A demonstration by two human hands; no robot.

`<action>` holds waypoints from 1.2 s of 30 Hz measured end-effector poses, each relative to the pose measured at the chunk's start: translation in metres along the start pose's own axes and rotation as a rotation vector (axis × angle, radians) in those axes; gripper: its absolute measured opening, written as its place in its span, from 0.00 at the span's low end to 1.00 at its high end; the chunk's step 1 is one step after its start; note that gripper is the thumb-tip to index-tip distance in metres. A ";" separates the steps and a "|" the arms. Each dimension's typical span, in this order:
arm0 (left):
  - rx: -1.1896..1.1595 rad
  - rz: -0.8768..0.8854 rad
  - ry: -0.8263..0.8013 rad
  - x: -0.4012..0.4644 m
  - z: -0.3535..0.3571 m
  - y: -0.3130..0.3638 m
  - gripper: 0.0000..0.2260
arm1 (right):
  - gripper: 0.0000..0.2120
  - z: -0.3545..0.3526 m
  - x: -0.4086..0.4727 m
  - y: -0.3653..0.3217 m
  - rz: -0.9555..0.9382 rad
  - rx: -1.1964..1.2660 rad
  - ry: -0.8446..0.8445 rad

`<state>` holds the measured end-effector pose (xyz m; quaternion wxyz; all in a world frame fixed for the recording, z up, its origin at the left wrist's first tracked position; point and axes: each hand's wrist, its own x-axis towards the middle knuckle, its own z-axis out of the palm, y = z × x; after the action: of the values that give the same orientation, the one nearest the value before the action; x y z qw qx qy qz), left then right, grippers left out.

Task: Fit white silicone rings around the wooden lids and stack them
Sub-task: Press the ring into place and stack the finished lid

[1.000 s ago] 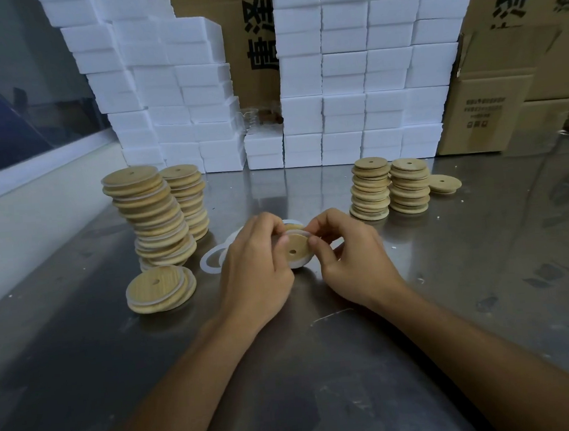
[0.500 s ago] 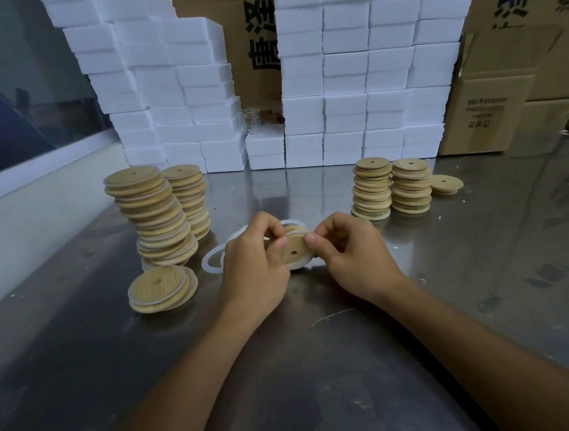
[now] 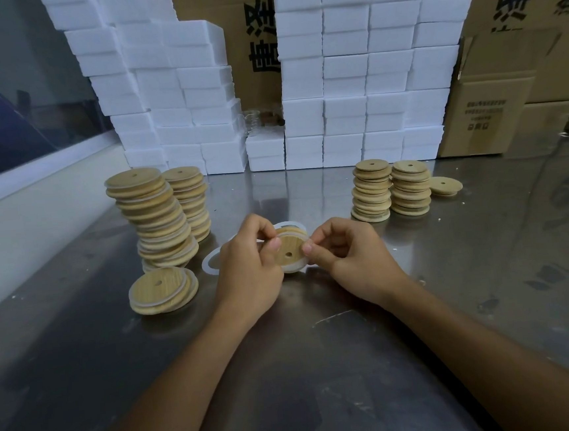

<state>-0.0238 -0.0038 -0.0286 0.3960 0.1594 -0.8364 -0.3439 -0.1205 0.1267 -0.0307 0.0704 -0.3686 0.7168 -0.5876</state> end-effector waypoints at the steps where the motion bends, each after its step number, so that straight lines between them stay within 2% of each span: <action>1: 0.010 0.012 -0.006 0.000 0.000 -0.001 0.11 | 0.05 0.000 0.000 0.000 0.007 -0.002 -0.009; 8: 0.089 0.085 -0.042 -0.007 0.002 0.004 0.12 | 0.06 -0.002 0.002 0.003 -0.045 -0.096 0.078; 13: 0.057 0.123 -0.025 -0.005 0.000 0.003 0.08 | 0.02 0.000 0.001 0.002 -0.116 -0.140 0.088; 25: 0.020 0.068 -0.039 -0.003 0.000 0.007 0.12 | 0.09 -0.007 0.003 -0.001 0.041 0.028 0.067; 29: 0.009 0.025 -0.028 -0.001 0.001 0.003 0.16 | 0.01 -0.007 0.002 0.000 0.049 0.047 0.038; 33: -0.066 -0.078 -0.031 0.000 0.006 -0.003 0.15 | 0.07 -0.006 0.001 0.002 0.081 0.058 0.044; 36: -0.106 -0.081 -0.033 -0.001 0.008 -0.002 0.15 | 0.05 -0.006 0.002 0.002 0.054 0.035 0.076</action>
<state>-0.0289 -0.0013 -0.0344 0.3755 0.1664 -0.8164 -0.4060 -0.1256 0.1302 -0.0300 0.0653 -0.3250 0.7185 -0.6114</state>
